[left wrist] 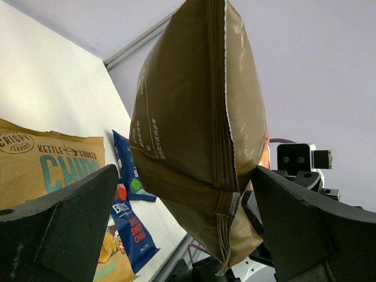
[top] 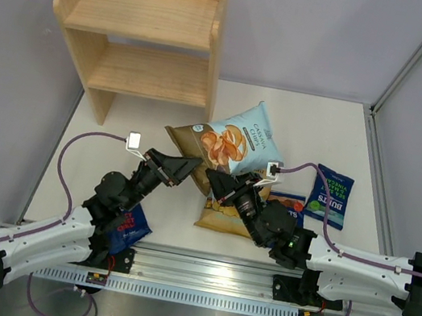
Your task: Place and organize the chips bags onto the shelf
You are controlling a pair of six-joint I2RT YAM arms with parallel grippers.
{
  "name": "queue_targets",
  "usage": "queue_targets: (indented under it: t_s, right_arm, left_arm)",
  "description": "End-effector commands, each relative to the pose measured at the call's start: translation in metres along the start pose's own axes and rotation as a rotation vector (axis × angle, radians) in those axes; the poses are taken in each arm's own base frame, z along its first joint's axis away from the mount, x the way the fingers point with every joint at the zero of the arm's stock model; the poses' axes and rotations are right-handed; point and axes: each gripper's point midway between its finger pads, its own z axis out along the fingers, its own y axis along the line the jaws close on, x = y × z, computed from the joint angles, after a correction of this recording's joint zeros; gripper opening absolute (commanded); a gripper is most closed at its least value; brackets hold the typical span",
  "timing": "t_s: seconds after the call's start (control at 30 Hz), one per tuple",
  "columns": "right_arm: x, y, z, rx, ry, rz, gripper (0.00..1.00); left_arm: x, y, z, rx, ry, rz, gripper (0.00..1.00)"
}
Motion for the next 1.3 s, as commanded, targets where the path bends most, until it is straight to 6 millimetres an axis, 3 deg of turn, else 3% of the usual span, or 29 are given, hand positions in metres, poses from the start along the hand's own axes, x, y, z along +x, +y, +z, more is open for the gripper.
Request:
queue_targets:
  t_s: [0.0,0.27,0.3,0.33,0.43,0.5,0.53,0.67,0.87,1.0,1.27]
  right_arm:
    - [-0.022,0.052,-0.006,-0.185,-0.028,0.039,0.0]
    - [-0.004,0.058,-0.009,-0.202,0.076,0.007,0.0]
    - [-0.002,0.058,-0.009,-0.205,0.088,0.002,0.0]
    - [0.0,0.057,-0.009,-0.203,0.098,-0.008,0.0]
    - [-0.001,0.059,-0.01,-0.204,0.104,-0.013,0.0]
    - [-0.002,0.058,-0.011,-0.201,0.102,-0.011,0.03]
    - [-0.002,0.056,-0.011,-0.195,0.102,-0.016,0.08]
    - [-0.006,0.049,-0.014,-0.174,0.088,-0.014,0.25]
    - [-0.017,0.035,-0.021,-0.127,0.061,-0.018,0.55]
    - [-0.032,0.026,-0.032,-0.098,0.029,-0.009,0.69]
    - [-0.05,0.003,-0.049,-0.031,-0.01,-0.025,0.79]
  left_arm:
    - [-0.009,-0.027,0.004,0.082,-0.018,-0.021,0.99]
    - [-0.014,-0.045,-0.002,0.169,-0.033,0.004,0.96]
    - [-0.015,-0.045,-0.002,0.167,-0.037,0.005,0.91]
    - [-0.015,-0.045,-0.003,0.167,-0.04,0.006,0.75]
    - [-0.018,-0.04,-0.006,0.153,-0.056,0.008,0.44]
    - [-0.019,-0.035,-0.009,0.135,-0.07,0.007,0.36]
    - [-0.02,-0.034,-0.01,0.132,-0.078,0.009,0.29]
    - [-0.024,-0.024,-0.016,0.104,-0.108,0.003,0.18]
    - [-0.036,-0.017,-0.027,0.068,-0.168,-0.018,0.16]
    - [-0.046,0.007,-0.038,-0.04,-0.23,-0.042,0.14]
    - [-0.077,0.011,-0.066,-0.112,-0.349,-0.031,0.14]
